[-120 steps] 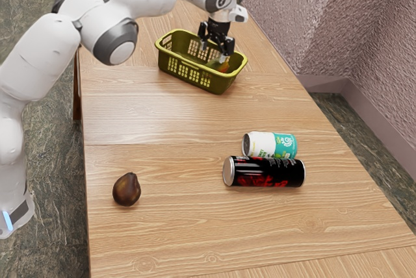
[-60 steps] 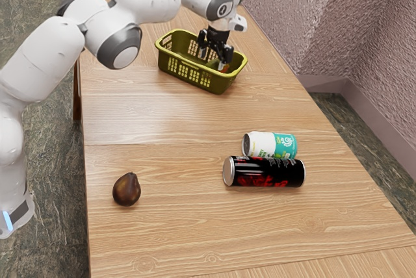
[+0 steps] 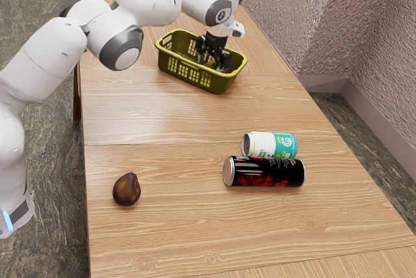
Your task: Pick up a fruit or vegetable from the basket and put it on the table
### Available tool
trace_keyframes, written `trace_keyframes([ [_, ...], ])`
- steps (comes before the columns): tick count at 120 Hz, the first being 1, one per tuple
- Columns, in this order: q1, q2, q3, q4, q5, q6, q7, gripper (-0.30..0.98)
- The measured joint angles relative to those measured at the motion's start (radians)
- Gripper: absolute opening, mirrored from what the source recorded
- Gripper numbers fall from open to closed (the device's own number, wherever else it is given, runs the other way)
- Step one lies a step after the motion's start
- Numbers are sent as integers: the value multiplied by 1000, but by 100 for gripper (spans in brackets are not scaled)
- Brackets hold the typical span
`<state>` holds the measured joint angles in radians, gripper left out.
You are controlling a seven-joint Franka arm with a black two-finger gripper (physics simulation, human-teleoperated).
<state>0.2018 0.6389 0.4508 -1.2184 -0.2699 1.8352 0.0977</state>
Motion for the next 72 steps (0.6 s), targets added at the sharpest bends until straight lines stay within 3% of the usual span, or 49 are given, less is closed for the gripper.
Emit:
trace_keyframes([
  [12,0,3,-8,0,0,4,0,68],
  [30,1,3,-9,0,0,7,0,51],
  [72,14,13,-18,12,5,10,-1,36],
])
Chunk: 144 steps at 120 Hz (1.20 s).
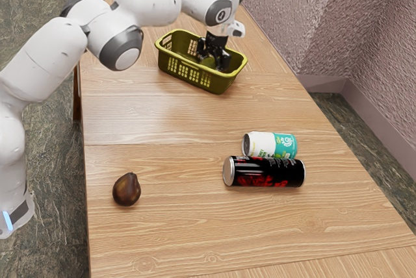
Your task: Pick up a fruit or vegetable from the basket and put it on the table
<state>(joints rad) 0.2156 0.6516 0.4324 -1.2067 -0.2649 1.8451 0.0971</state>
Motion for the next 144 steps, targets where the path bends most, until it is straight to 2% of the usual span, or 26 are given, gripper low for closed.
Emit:
trace_keyframes([
  [48,-24,-104,16,-1,3,-22,7,29],
  [77,-134,-154,106,-7,3,-48,10,26],
  [96,-184,-157,107,12,4,-59,11,26],
  [129,-364,-135,98,62,5,-63,12,23],
  [144,-386,-126,83,65,5,-59,12,22],
])
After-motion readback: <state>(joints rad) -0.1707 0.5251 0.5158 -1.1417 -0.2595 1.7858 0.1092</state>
